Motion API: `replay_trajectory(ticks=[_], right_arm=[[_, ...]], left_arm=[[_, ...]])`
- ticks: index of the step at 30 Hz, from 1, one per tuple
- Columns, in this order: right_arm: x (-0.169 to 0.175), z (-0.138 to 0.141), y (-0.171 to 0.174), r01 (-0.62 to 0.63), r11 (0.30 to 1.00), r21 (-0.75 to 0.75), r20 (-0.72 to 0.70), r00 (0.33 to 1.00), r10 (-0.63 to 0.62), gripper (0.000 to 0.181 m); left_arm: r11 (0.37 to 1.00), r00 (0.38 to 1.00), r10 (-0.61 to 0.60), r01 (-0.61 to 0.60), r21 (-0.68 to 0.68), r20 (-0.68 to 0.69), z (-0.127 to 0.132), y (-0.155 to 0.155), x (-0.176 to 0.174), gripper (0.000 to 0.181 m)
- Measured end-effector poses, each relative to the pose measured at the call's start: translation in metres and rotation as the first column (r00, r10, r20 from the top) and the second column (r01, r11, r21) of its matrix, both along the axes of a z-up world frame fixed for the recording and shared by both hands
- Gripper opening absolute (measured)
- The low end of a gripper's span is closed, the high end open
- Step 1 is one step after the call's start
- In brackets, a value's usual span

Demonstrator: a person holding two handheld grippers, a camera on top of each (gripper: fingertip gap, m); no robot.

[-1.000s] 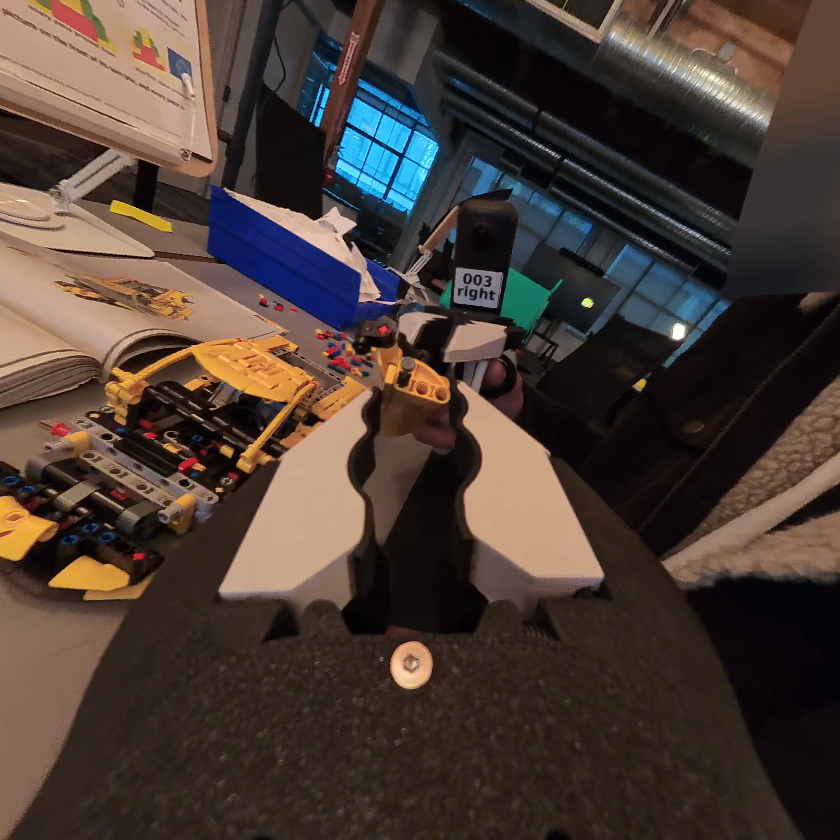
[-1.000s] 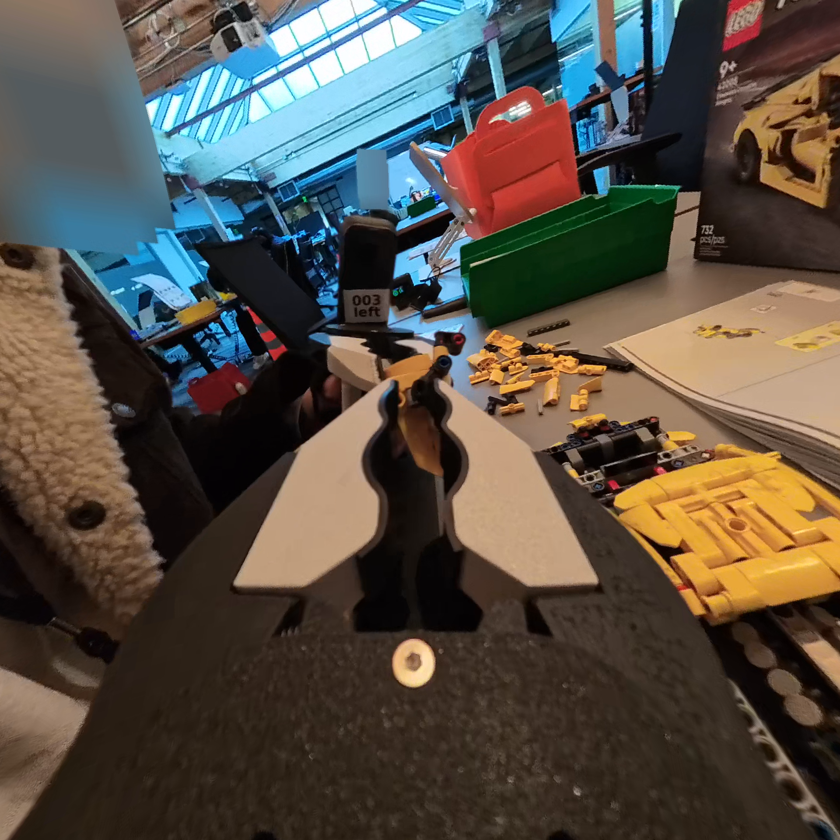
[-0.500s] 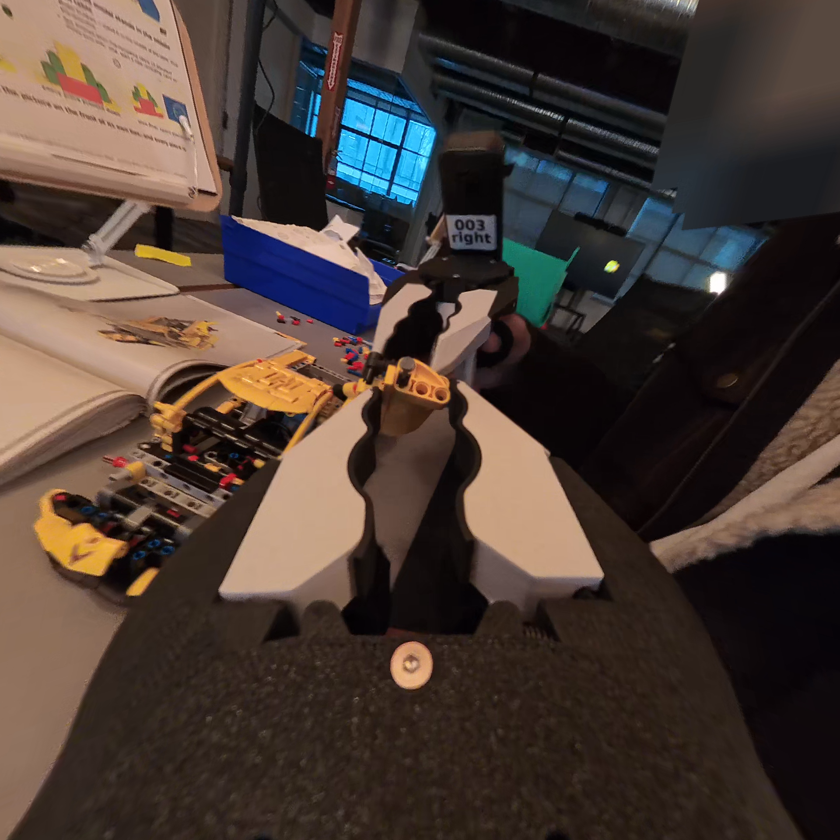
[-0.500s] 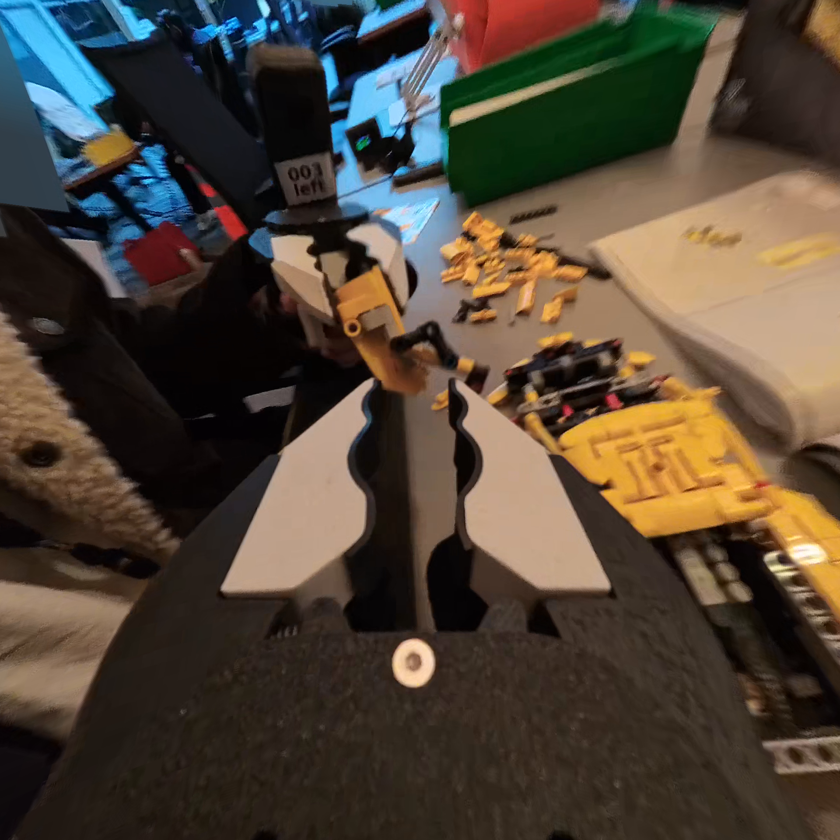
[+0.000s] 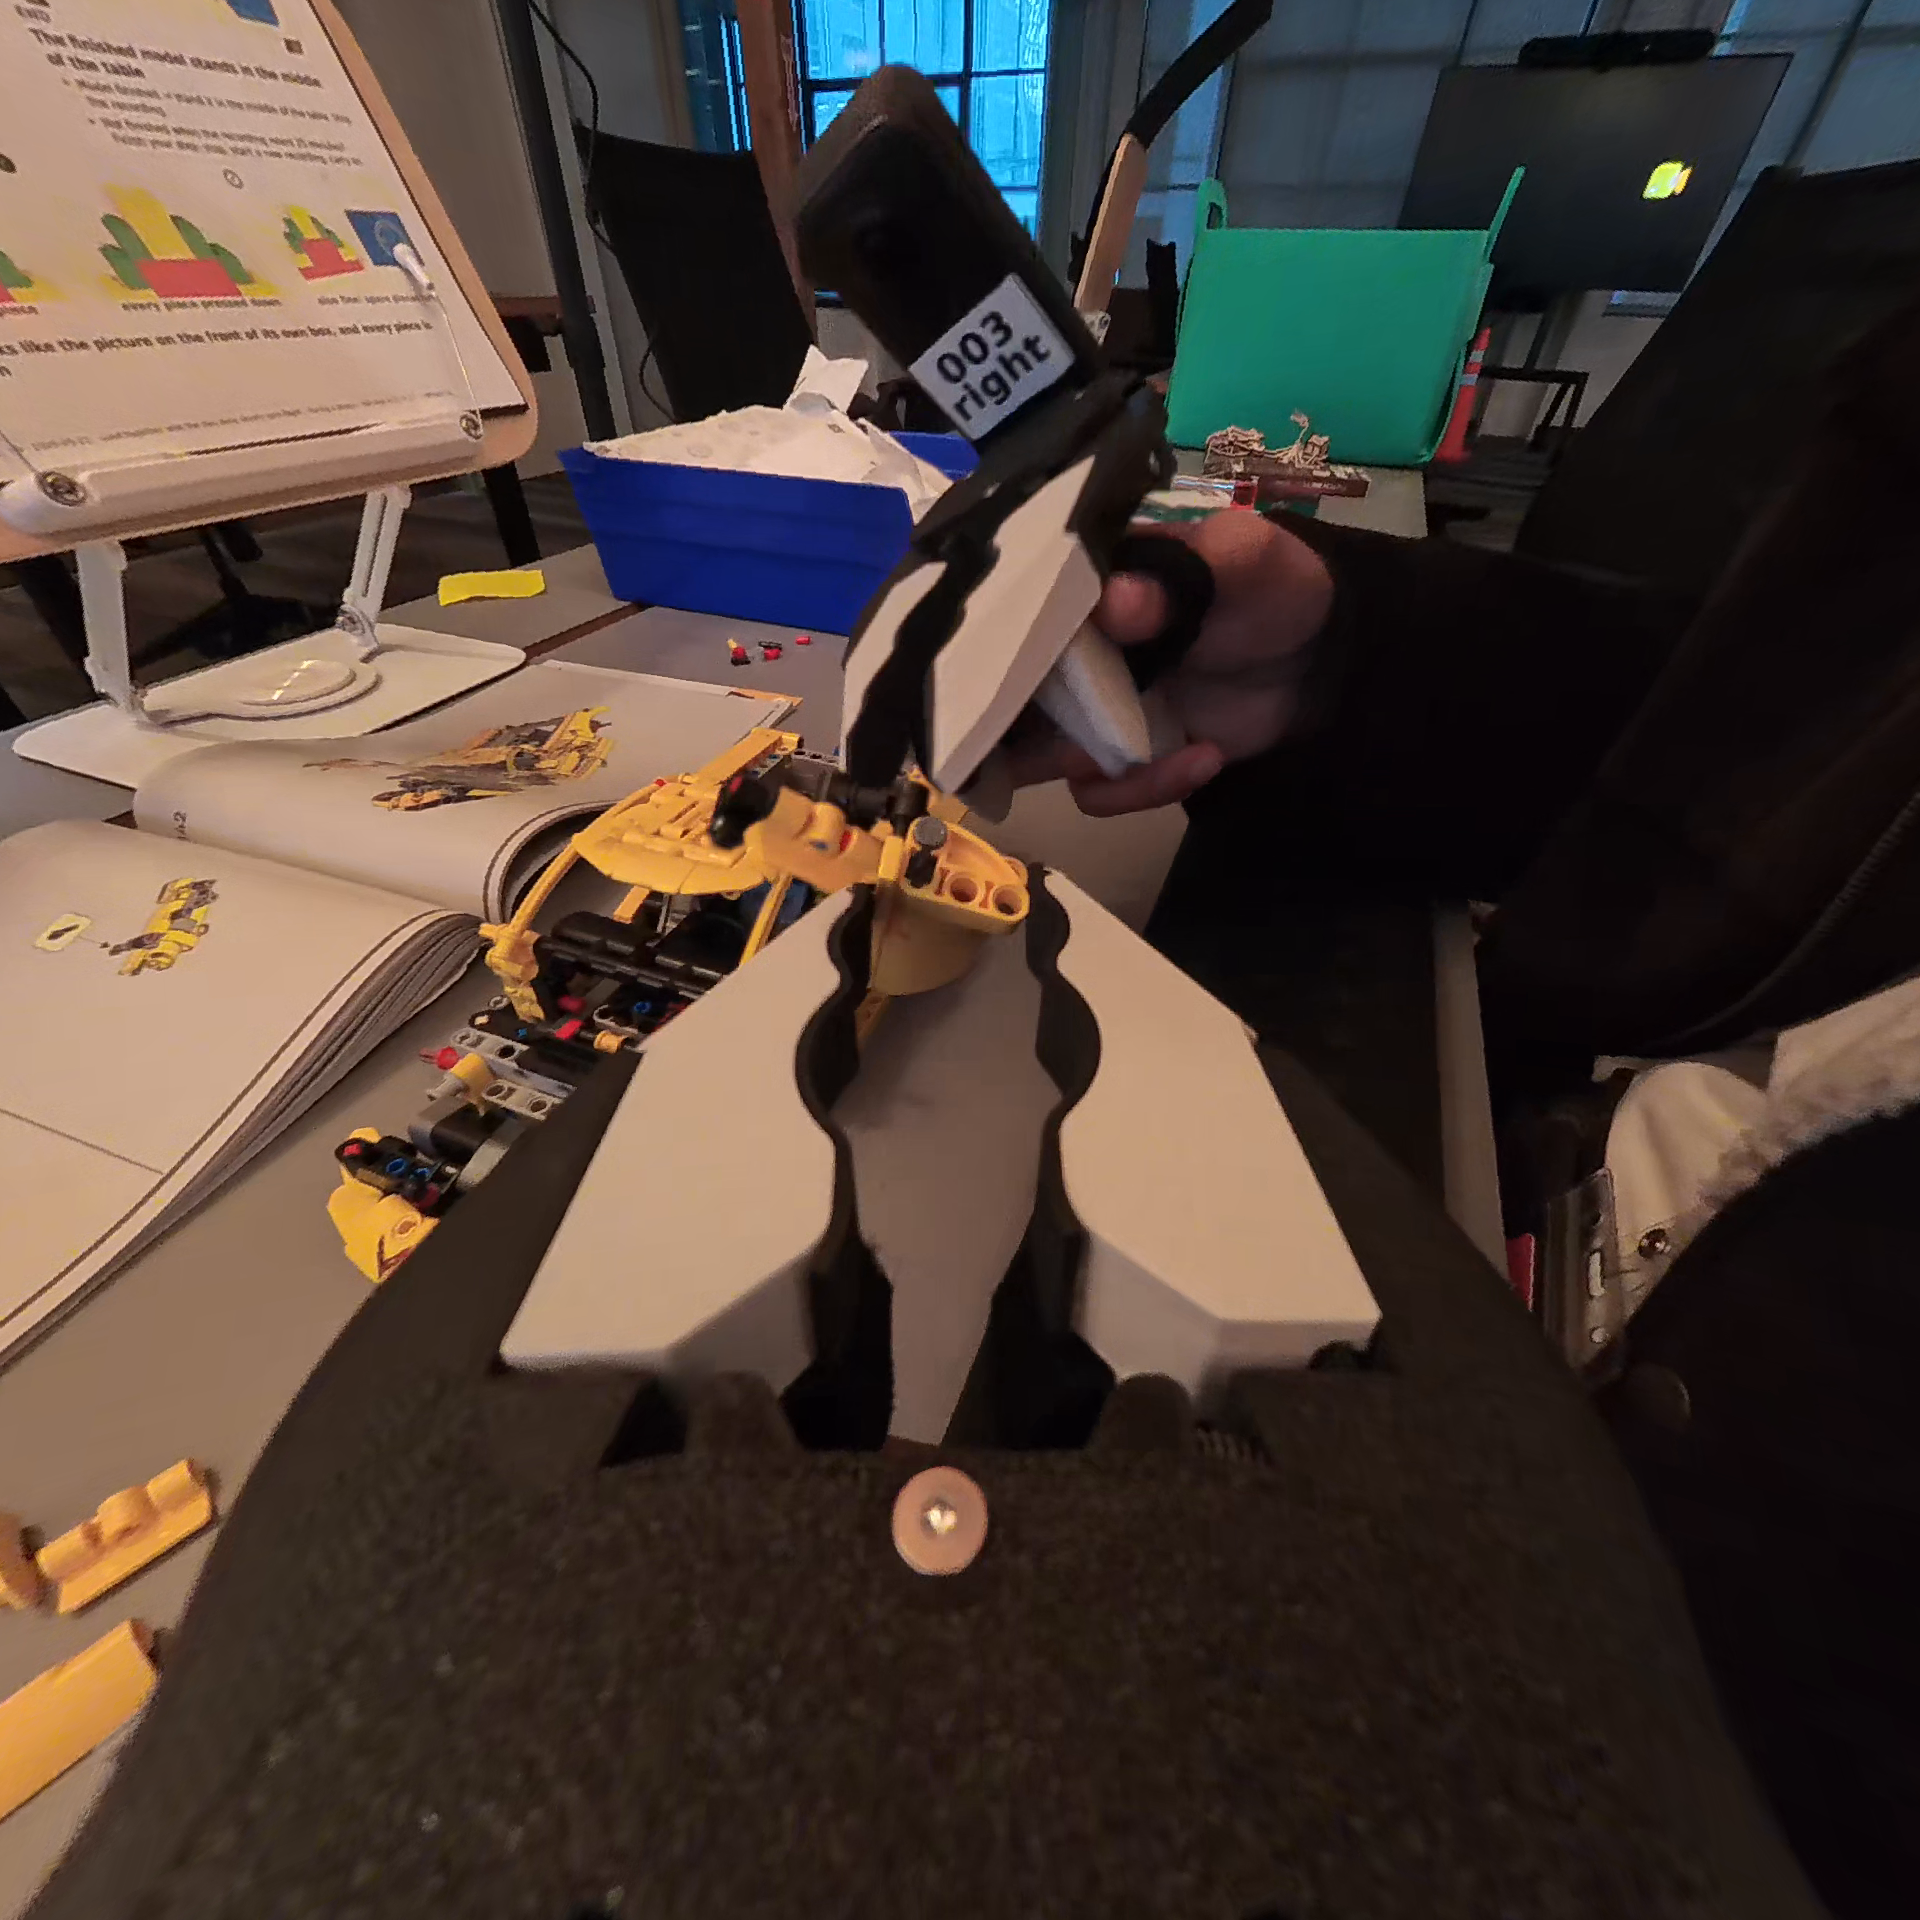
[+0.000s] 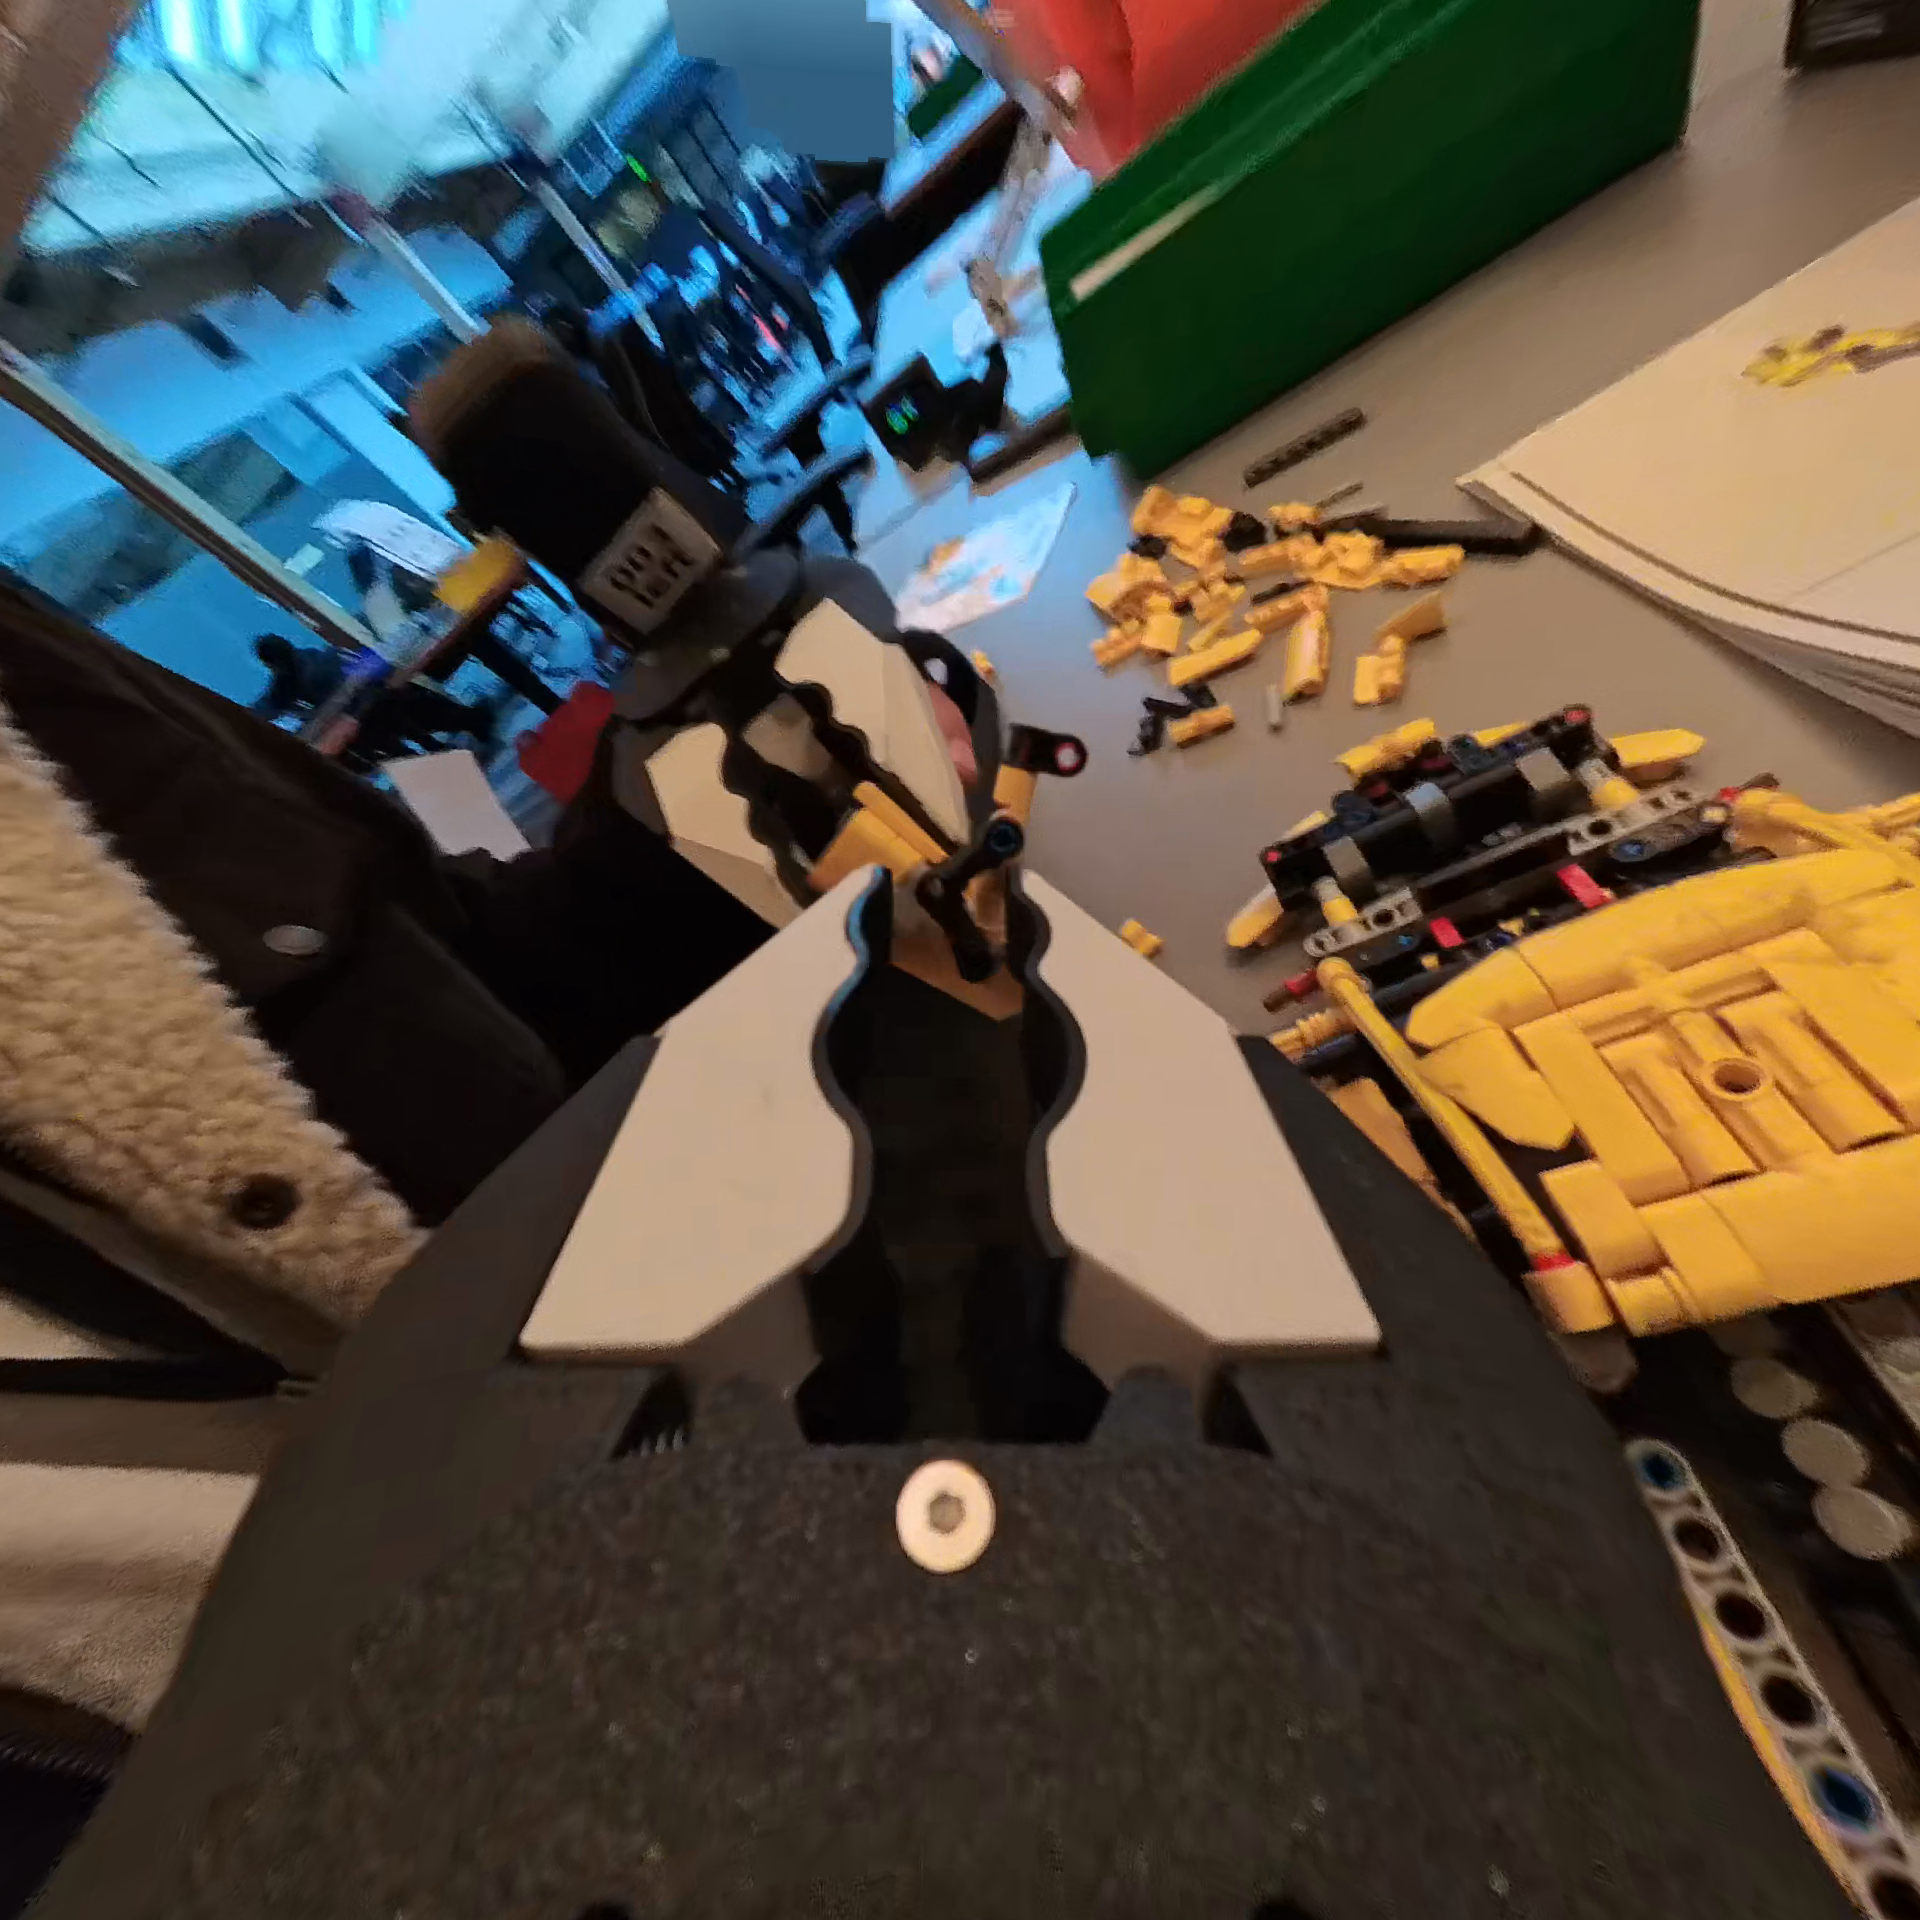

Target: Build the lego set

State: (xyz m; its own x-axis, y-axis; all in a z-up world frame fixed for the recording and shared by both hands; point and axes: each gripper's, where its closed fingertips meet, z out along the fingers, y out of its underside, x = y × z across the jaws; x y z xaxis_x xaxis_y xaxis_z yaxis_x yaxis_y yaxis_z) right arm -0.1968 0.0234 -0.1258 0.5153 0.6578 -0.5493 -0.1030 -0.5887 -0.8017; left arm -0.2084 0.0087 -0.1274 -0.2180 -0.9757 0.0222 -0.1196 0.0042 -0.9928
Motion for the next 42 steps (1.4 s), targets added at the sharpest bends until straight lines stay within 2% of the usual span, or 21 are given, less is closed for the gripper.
replay_trajectory(ticks=[2, 4, 9, 13, 17, 19, 22, 26, 29, 33, 37, 40, 42], right_arm=[[-0.003, -0.012, 0.002, 0.018, 1.000, -0.026, 0.072, 0.997, -0.016, 0.019], [-0.003, -0.010, 0.005, 0.047, 0.999, 0.003, 0.076, 0.996, -0.047, 0.016], [-0.007, 0.002, 0.001, 0.033, 0.992, 0.125, 0.106, 0.993, -0.047, 0.016], [-0.013, 0.014, -0.009, -0.031, 0.950, 0.310, 0.179, 0.984, -0.026, 0.016], [-0.014, 0.023, -0.013, -0.053, 0.925, 0.377, 0.205, 0.978, -0.028, 0.013], [-0.013, 0.022, -0.011, -0.039, 0.929, 0.367, 0.204, 0.978, -0.039, 0.013], [-0.010, 0.016, -0.011, -0.043, 0.947, 0.318, 0.198, 0.980, -0.022, 0.015], [-0.010, 0.018, -0.016, -0.055, 0.975, 0.215, 0.089, 0.995, 0.037, 0.028], [-0.008, 0.015, -0.013, -0.038, 0.988, 0.151, 0.046, 0.998, 0.031, 0.022], [-0.002, 0.018, -0.010, -0.005, 0.989, 0.148, 0.013, 1.000, 0.003, 0.018], [-0.005, 0.021, -0.019, -0.047, 0.980, 0.194, 0.027, 0.999, 0.042, 0.017], [-0.001, 0.024, -0.015, 0.003, 0.965, 0.263, 0.044, 0.999, -0.015, 0.017], [-0.003, 0.030, -0.017, 0.004, 0.959, 0.285, 0.015, 1.000, -0.008, 0.016]], left_arm=[[1.000, 1.000, 0.004, -0.004, 0.002, 0.003, 0.001, -0.001, 0.001, 0.029], [1.000, 1.000, 0.020, -0.020, 0.006, -0.006, -0.001, 0.002, 0.002, 0.029], [0.990, 0.999, -0.013, 0.017, -0.142, 0.031, 0.009, 0.003, -0.001, 0.029], [0.904, 0.988, -0.118, 0.147, -0.401, 0.095, 0.022, 0.000, -0.006, 0.030], [0.806, 0.968, -0.185, 0.247, -0.538, 0.167, 0.032, -0.004, -0.009, 0.029], [0.789, 0.968, -0.179, 0.248, -0.562, 0.175, 0.032, -0.003, -0.007, 0.029], [0.839, 0.979, -0.155, 0.201, -0.506, 0.132, 0.026, -0.003, -0.004, 0.029], [0.921, 0.989, -0.113, 0.139, -0.364, 0.092, 0.020, -0.005, -0.001, 0.029], [0.973, 0.995, -0.075, 0.089, -0.215, 0.072, 0.015, -0.007, 0.001, 0.029], [0.996, 0.999, -0.027, 0.030, -0.083, 0.043, 0.008, -0.005, 0.003, 0.029], [0.985, 0.999, -0.013, 0.021, -0.172, 0.047, 0.011, 0.003, 0.002, 0.029], [0.964, 0.995, -0.037, 0.058, -0.258, 0.088, 0.019, 0.004, -0.002, 0.029], [0.954, 0.994, -0.042, 0.069, -0.292, 0.099, 0.021, 0.004, -0.002, 0.029]])
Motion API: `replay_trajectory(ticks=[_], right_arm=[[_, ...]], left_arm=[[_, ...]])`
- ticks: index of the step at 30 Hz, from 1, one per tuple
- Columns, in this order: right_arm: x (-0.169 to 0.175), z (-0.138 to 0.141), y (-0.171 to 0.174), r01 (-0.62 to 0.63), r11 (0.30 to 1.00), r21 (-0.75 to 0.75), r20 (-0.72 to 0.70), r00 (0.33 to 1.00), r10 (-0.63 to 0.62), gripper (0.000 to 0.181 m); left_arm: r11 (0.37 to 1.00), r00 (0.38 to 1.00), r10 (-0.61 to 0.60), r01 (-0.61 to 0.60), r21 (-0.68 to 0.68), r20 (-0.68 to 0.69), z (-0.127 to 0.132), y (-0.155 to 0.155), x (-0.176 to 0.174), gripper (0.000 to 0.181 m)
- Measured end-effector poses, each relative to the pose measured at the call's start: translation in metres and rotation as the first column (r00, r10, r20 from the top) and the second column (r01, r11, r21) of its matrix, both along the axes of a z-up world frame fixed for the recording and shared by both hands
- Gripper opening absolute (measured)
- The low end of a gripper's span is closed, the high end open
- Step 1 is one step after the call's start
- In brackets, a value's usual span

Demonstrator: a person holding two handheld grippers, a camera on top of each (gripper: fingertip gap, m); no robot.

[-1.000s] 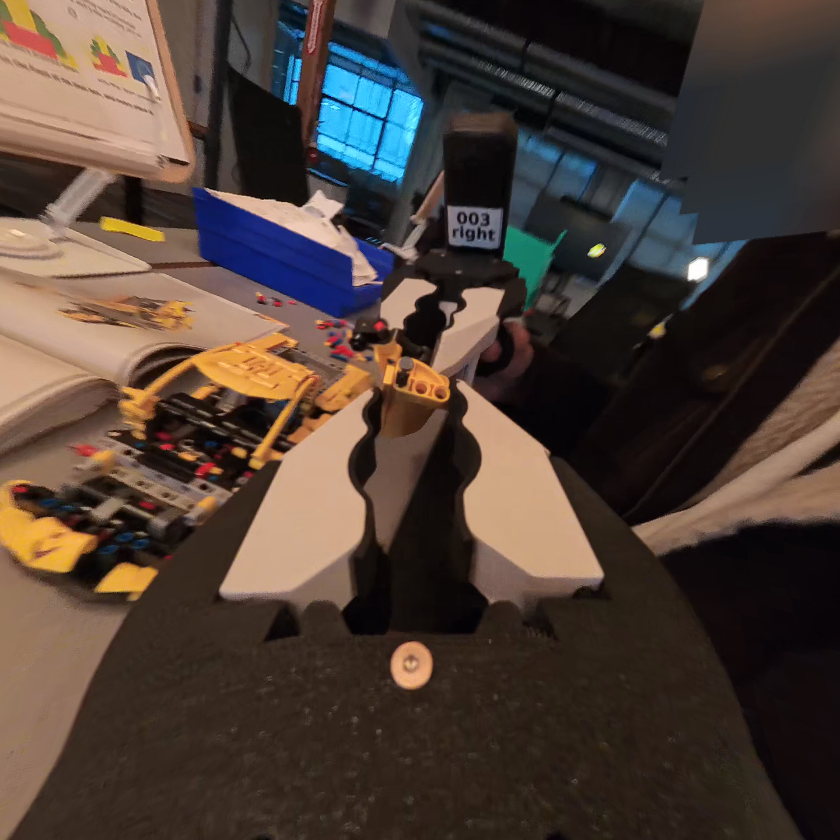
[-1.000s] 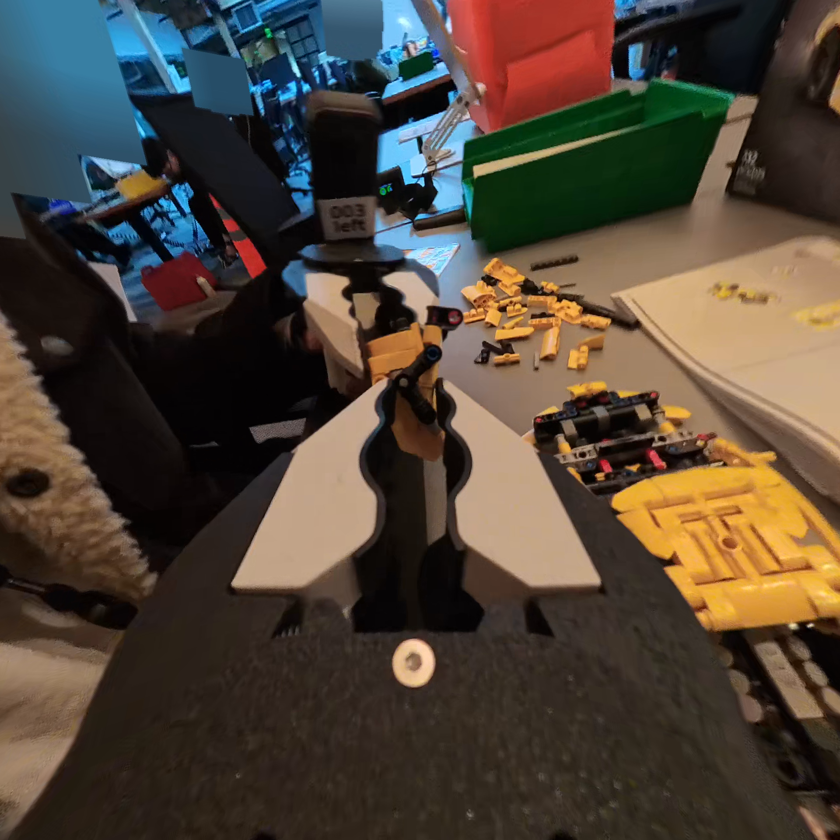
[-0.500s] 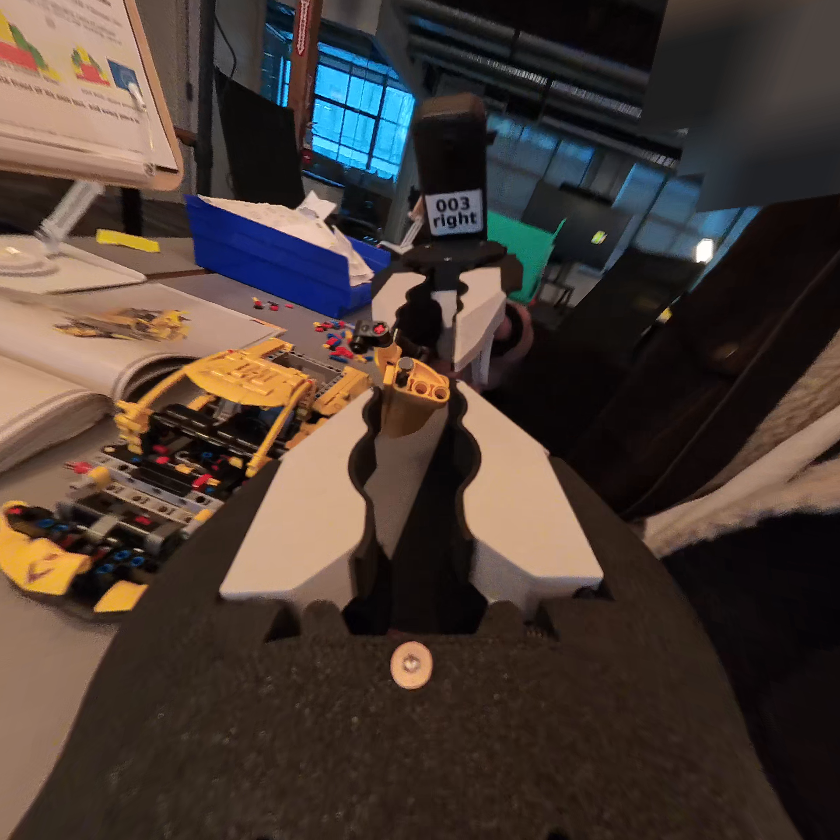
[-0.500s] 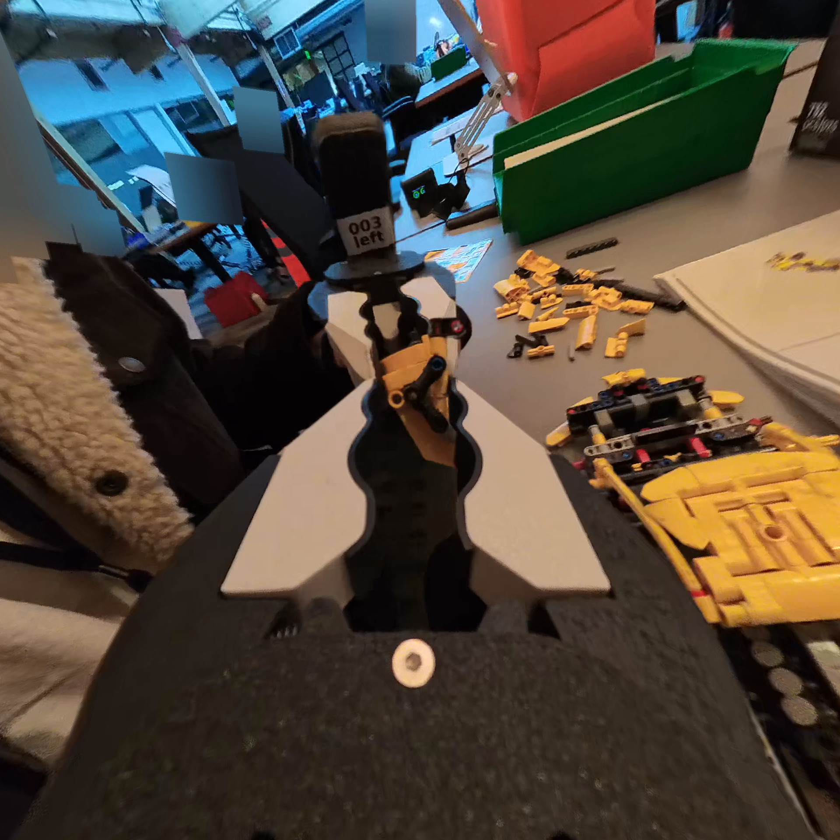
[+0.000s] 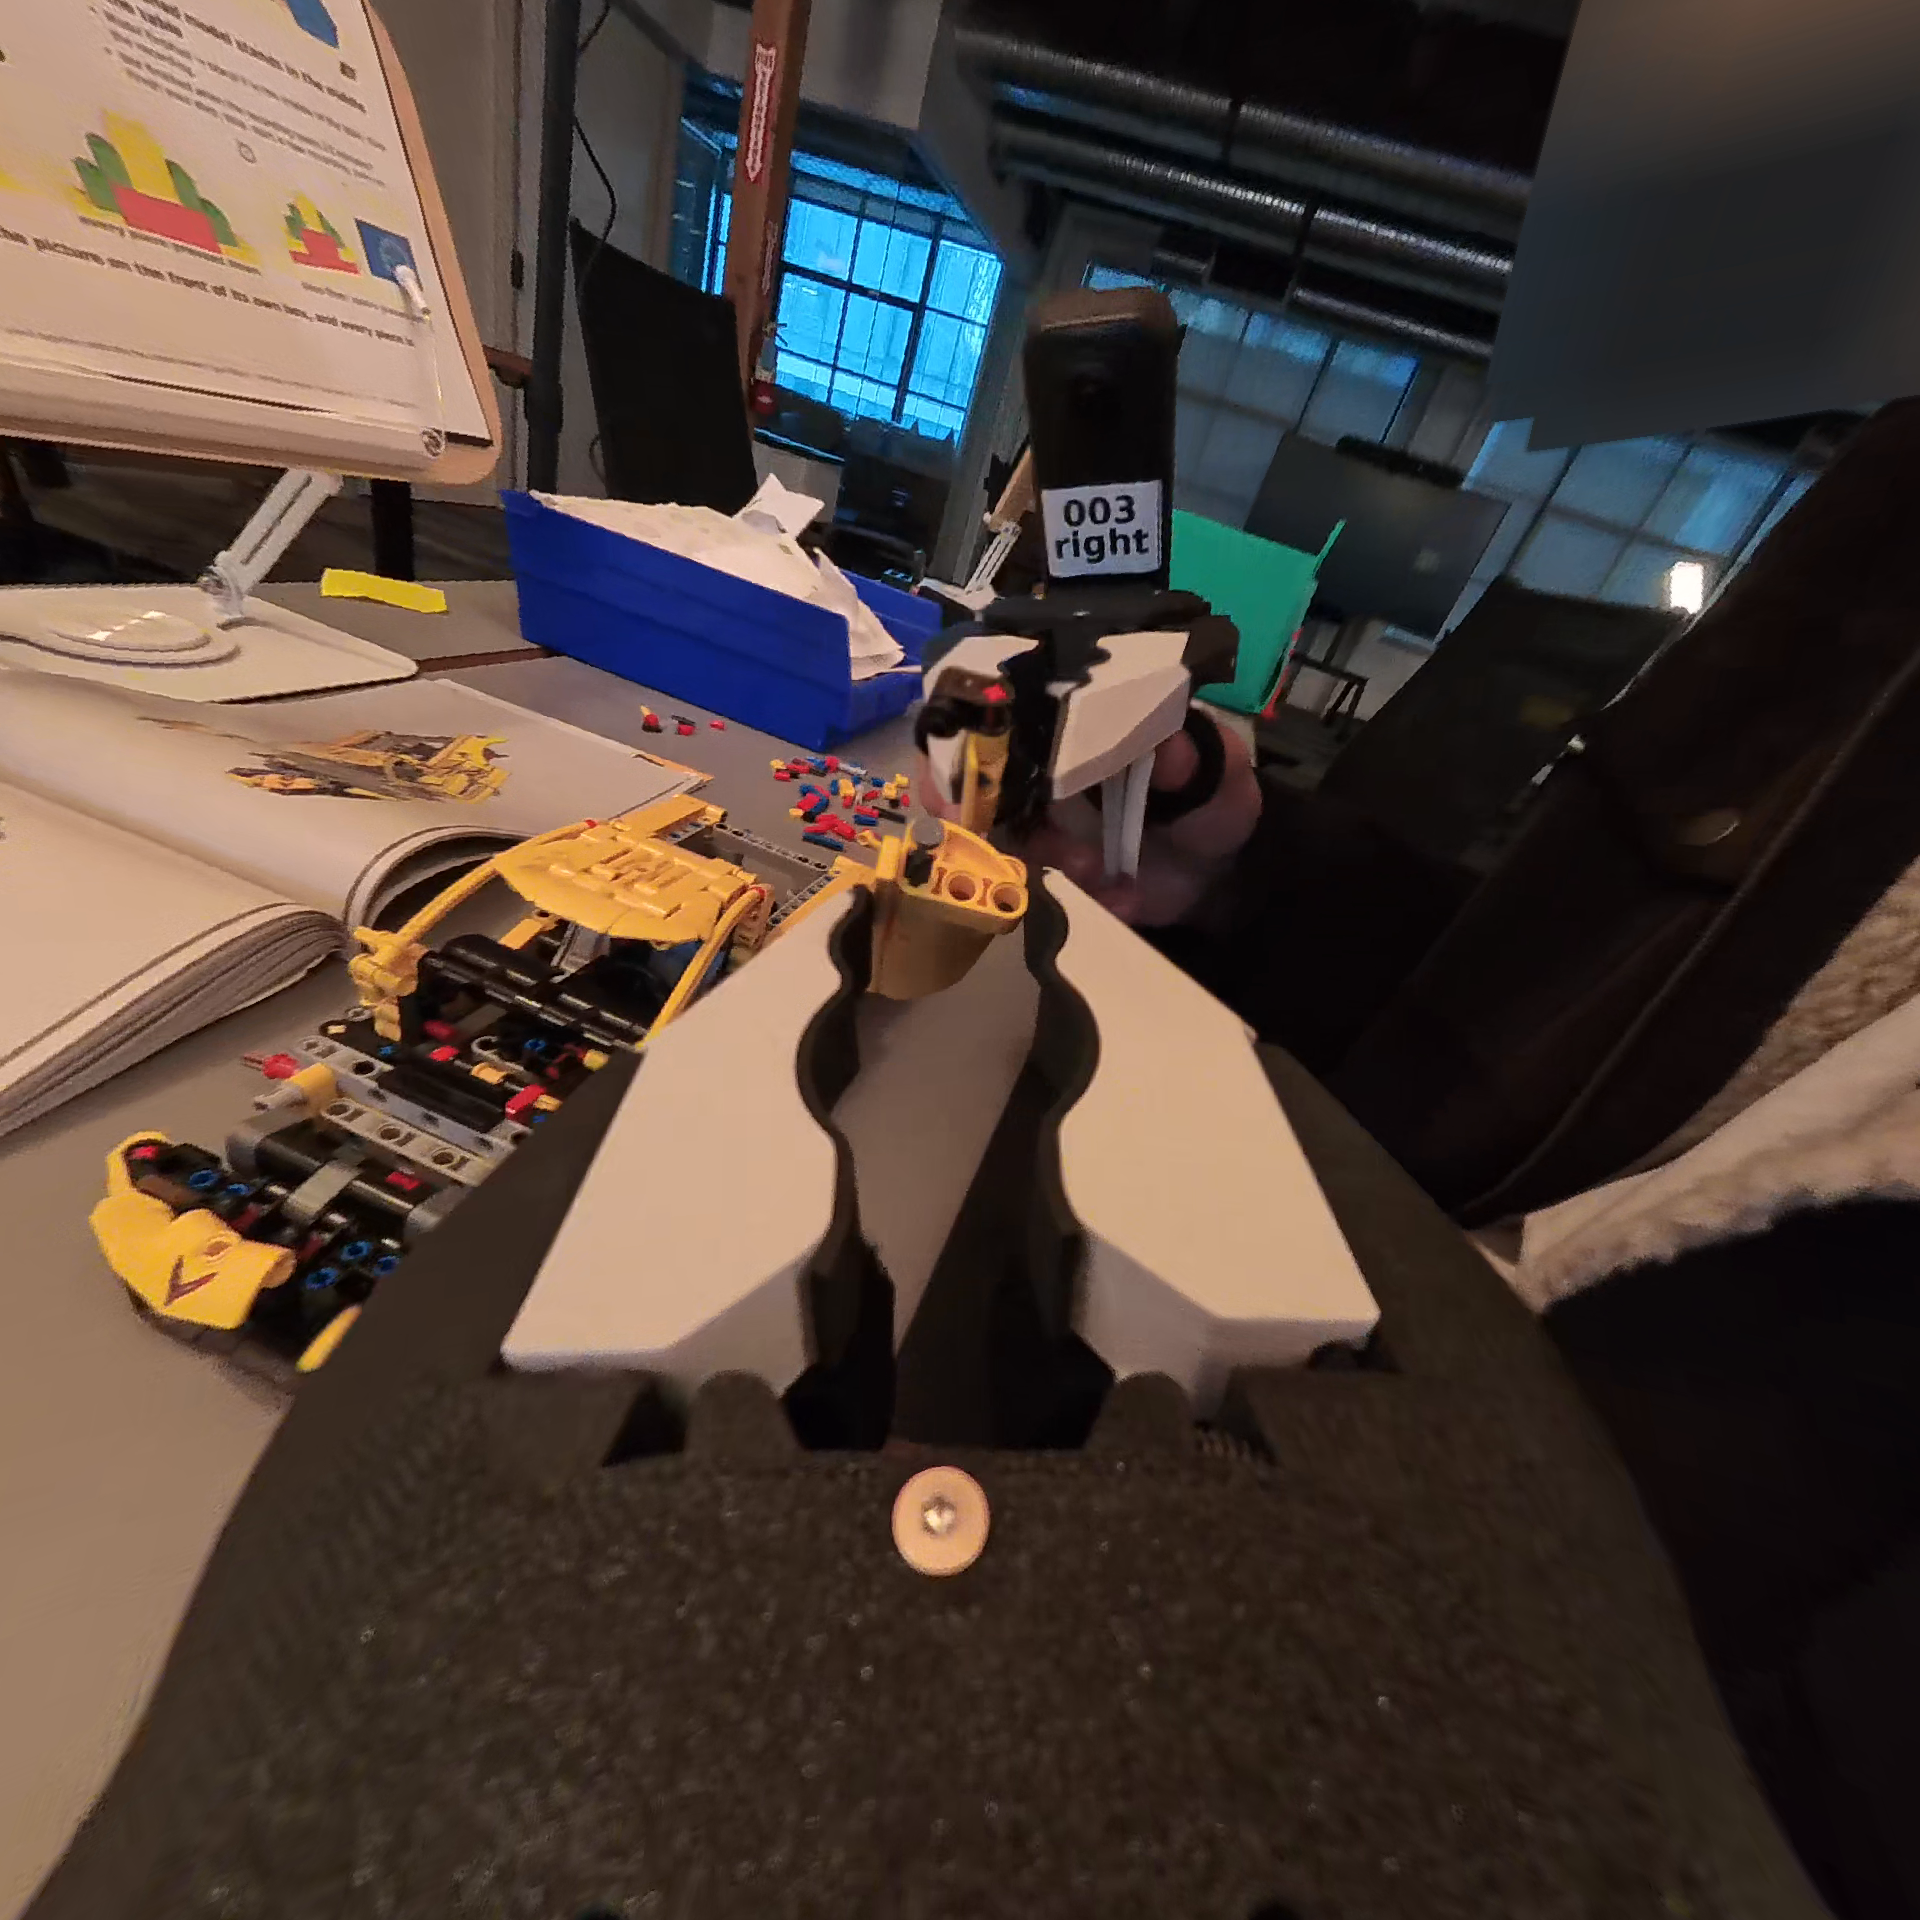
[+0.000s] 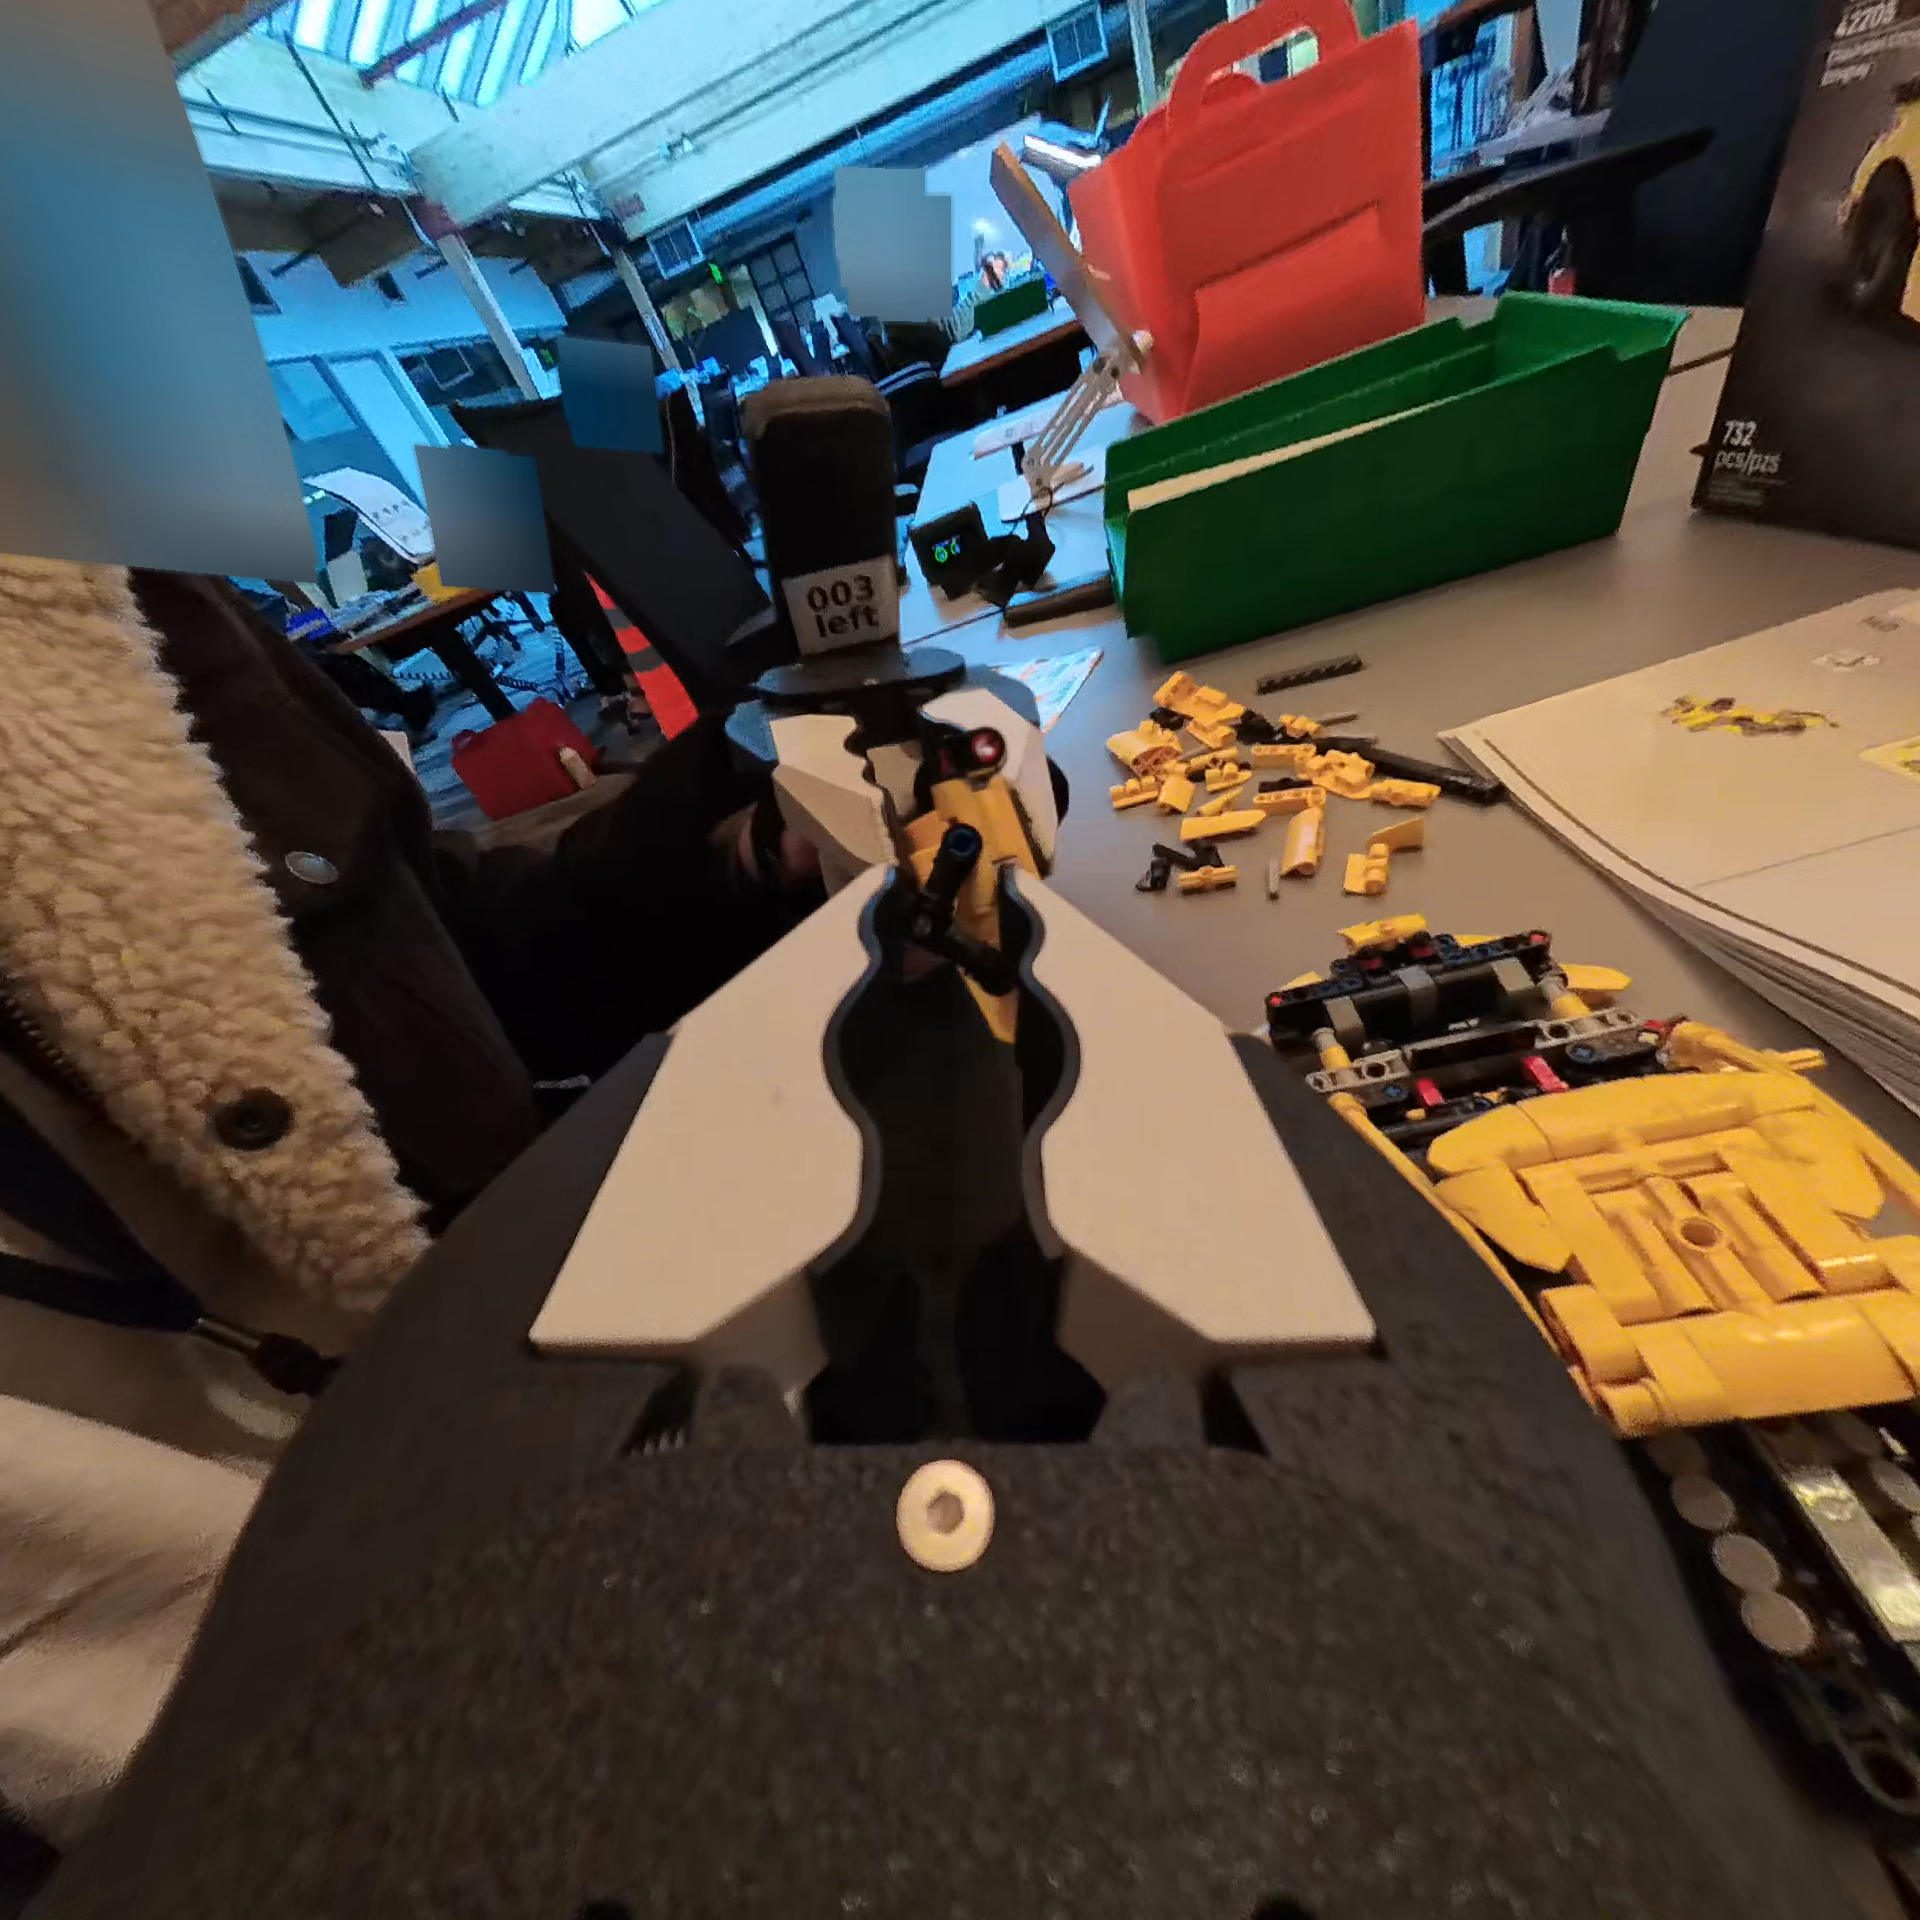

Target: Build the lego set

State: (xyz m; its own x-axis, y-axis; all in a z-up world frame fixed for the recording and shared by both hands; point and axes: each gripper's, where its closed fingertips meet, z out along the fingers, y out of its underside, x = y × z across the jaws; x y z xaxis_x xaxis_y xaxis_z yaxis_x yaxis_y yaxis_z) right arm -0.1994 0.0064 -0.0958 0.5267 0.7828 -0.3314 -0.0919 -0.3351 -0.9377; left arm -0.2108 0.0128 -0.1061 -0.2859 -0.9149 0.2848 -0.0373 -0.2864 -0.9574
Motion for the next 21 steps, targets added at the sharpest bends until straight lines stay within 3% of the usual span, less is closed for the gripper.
replay_trajectory(ticks=[8, 12, 17, 21], right_arm=[[-0.012, 0.007, 0.002, 0.039, 0.975, 0.219, 0.081, 0.995, -0.058, 0.016], [-0.012, 0.010, 0.002, 0.034, 0.972, 0.233, 0.058, 0.997, -0.049, 0.016], [-0.013, 0.014, 0.003, 0.026, 0.985, 0.172, -0.055, 0.998, -0.017, 0.016], [-0.011, 0.011, 0.005, 0.057, 0.973, 0.226, -0.002, 0.998, -0.058, 0.014]], left_arm=[[0.983, 0.999, -0.043, 0.049, -0.177, 0.032, 0.007, 0.000, 0.000, 0.029], [0.964, 0.996, -0.068, 0.080, -0.254, 0.053, 0.009, 0.001, 0.000, 0.029], [0.968, 0.997, -0.059, 0.071, -0.243, 0.056, 0.009, 0.001, 0.000, 0.029], [0.965, 0.997, -0.051, 0.065, -0.256, 0.061, 0.009, 0.004, 0.000, 0.029]])
